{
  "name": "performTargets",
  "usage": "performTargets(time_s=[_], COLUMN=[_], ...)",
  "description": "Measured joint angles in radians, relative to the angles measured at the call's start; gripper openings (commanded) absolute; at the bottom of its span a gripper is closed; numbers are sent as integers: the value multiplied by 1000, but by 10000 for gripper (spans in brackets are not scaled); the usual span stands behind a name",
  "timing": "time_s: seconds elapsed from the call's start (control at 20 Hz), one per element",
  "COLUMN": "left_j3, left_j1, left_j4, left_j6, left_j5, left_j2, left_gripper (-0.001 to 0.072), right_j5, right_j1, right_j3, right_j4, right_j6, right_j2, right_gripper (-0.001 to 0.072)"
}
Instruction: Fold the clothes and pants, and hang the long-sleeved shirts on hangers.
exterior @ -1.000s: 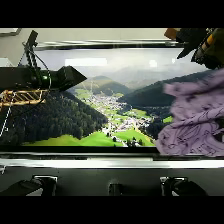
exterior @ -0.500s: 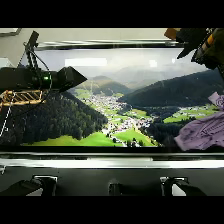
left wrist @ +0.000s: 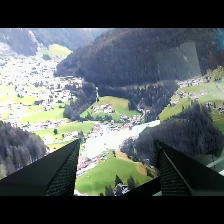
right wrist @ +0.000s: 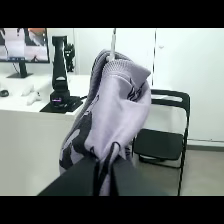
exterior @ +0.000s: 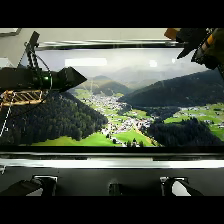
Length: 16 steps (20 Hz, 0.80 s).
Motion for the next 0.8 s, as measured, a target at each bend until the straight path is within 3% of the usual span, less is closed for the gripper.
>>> performTargets(time_s=[0.4, 0.8], left_j3=[0, 0], left_j1=[-5, -34], left_j4=[0, 1], left_j6=[-10, -11], left_j5=[0, 0], left_j2=[0, -1], left_gripper=[539, 539], right_j5=[-81, -164], right_j1=[-62, -236], right_j3=[2, 3], right_j4=[-93, -38], right_j6=[145, 257], right_j2=[-39, -81], right_gripper=[42, 43])
